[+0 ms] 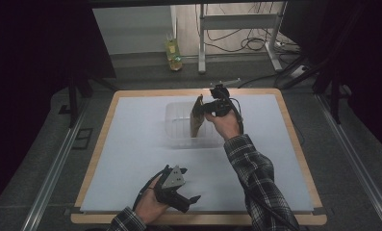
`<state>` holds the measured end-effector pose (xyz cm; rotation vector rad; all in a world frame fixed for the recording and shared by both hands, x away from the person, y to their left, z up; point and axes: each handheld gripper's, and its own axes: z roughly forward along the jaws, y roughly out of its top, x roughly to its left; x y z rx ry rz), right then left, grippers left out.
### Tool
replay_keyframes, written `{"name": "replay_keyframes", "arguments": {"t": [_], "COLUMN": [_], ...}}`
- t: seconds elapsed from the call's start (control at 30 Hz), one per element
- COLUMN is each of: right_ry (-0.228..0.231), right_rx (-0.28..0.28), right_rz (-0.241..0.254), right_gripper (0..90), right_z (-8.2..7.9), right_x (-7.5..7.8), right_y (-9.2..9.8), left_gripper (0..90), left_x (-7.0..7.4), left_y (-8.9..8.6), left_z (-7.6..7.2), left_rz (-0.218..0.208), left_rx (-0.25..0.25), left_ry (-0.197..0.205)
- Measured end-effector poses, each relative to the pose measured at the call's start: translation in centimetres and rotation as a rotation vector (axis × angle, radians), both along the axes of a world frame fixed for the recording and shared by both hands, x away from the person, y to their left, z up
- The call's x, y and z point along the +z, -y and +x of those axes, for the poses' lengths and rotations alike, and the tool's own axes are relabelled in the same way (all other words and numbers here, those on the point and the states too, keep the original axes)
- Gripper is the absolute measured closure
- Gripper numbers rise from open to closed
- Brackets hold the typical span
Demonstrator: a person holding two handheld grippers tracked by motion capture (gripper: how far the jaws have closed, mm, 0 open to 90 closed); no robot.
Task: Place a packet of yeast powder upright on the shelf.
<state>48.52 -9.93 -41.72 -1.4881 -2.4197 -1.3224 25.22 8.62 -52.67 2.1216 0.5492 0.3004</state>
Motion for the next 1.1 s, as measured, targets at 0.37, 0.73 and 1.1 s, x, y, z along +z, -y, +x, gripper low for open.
{"name": "replay_keyframes", "arguments": {"t": [0.37, 0.73, 1.1], "right_ry": [0.019, 0.081, 0.145], "right_rx": [0.022, 0.077, 0.128], "right_rz": [0.015, -0.047, -0.081], "right_gripper": [42.1, 27.4, 17.3], "right_z": [-0.4, -1.2, -2.4], "right_x": [-0.1, 0.1, 0.5], "right_y": [0.4, 0.1, -0.2], "left_gripper": [1.6, 1.6, 1.5], "left_x": [0.0, -0.1, -0.1], "left_y": [-0.1, -0.1, -0.1], "left_z": [0.1, 0.1, 0.0], "left_rz": [-0.006, -0.004, -0.009], "left_rx": [0.001, -0.002, -0.007], "left_ry": [-0.005, -0.007, -0.005]}}
